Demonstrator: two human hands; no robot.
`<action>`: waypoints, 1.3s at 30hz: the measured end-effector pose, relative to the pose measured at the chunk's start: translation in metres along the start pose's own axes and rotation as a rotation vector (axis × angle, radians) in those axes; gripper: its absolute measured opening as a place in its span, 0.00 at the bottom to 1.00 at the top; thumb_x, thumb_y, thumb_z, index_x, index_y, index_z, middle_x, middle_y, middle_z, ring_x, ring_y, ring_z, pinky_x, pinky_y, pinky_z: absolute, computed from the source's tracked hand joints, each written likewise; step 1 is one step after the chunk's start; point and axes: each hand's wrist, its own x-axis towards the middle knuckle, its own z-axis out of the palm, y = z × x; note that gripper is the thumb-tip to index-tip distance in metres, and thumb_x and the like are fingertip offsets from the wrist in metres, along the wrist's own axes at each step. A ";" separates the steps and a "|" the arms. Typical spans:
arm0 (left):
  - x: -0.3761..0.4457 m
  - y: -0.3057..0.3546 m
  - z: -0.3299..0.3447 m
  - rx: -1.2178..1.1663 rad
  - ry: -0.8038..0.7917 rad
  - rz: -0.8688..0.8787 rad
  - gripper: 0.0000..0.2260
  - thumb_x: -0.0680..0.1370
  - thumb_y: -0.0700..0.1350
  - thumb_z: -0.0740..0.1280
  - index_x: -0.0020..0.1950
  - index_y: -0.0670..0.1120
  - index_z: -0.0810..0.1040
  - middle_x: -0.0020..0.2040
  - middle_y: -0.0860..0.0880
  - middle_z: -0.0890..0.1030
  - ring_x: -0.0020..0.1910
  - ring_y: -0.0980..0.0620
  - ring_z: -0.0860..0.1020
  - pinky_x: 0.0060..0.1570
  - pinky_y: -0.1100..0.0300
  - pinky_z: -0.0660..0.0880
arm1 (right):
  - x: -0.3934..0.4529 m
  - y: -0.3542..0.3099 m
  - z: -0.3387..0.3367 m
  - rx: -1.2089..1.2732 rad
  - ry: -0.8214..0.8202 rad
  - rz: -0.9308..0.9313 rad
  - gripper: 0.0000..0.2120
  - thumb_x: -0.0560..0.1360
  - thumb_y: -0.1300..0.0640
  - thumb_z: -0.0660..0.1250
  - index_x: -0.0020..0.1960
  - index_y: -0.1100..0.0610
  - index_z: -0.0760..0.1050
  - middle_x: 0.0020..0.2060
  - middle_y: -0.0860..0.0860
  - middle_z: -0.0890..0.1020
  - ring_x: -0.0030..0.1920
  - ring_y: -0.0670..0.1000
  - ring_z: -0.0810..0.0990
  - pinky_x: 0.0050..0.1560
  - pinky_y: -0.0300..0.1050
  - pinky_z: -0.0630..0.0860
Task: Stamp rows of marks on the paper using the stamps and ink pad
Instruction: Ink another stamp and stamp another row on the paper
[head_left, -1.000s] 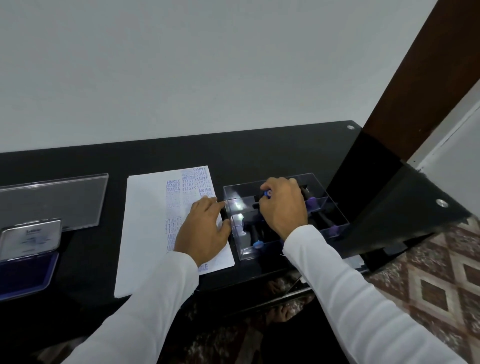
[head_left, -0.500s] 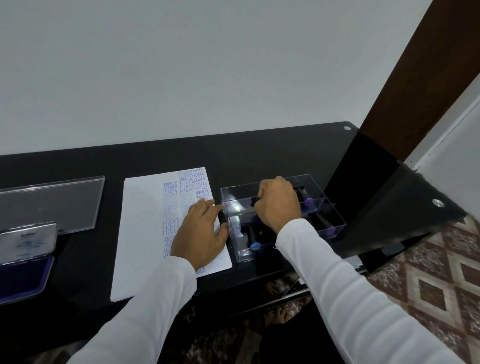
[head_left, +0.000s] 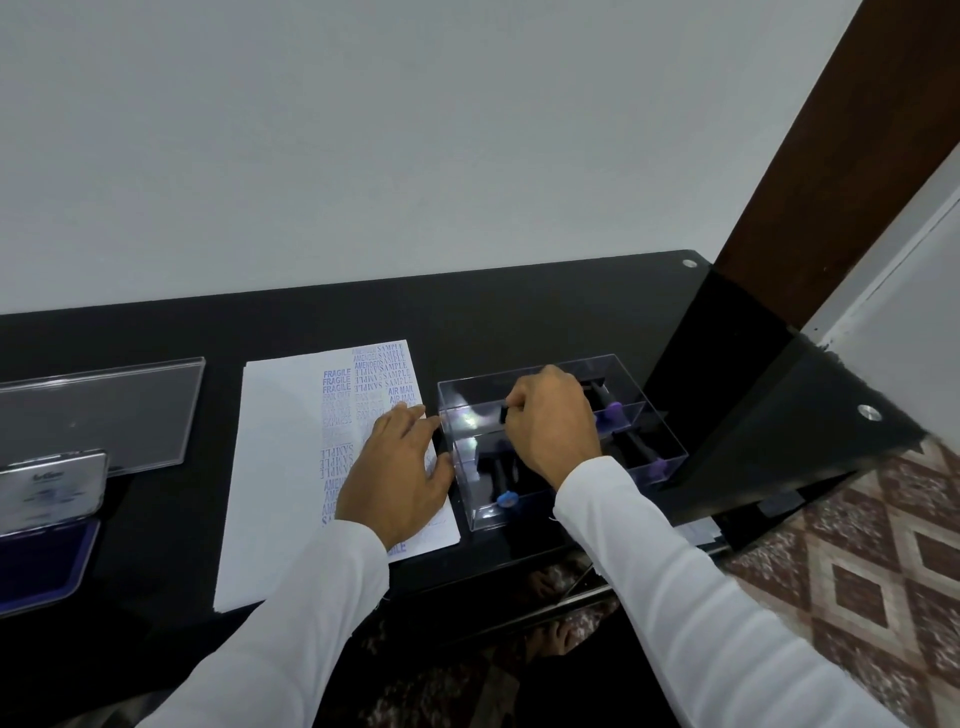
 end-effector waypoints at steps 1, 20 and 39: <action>0.000 0.000 0.000 0.000 0.000 0.001 0.24 0.81 0.57 0.63 0.76 0.51 0.69 0.79 0.52 0.65 0.79 0.49 0.59 0.74 0.52 0.59 | -0.003 0.002 0.000 0.030 0.020 -0.019 0.08 0.75 0.60 0.65 0.47 0.56 0.83 0.49 0.53 0.78 0.51 0.54 0.77 0.48 0.46 0.78; -0.001 -0.001 0.001 -0.002 -0.001 0.006 0.24 0.81 0.56 0.63 0.76 0.51 0.69 0.78 0.51 0.66 0.79 0.48 0.60 0.74 0.50 0.62 | -0.039 -0.011 -0.018 -0.109 -0.578 -0.122 0.10 0.75 0.49 0.63 0.43 0.51 0.82 0.43 0.49 0.84 0.44 0.54 0.81 0.51 0.52 0.81; -0.001 0.001 0.000 0.016 -0.022 -0.015 0.25 0.81 0.58 0.63 0.76 0.51 0.69 0.79 0.51 0.65 0.79 0.48 0.59 0.75 0.49 0.61 | -0.054 -0.019 -0.021 0.058 -0.214 -0.060 0.12 0.78 0.62 0.67 0.59 0.51 0.76 0.60 0.51 0.70 0.56 0.53 0.75 0.48 0.40 0.73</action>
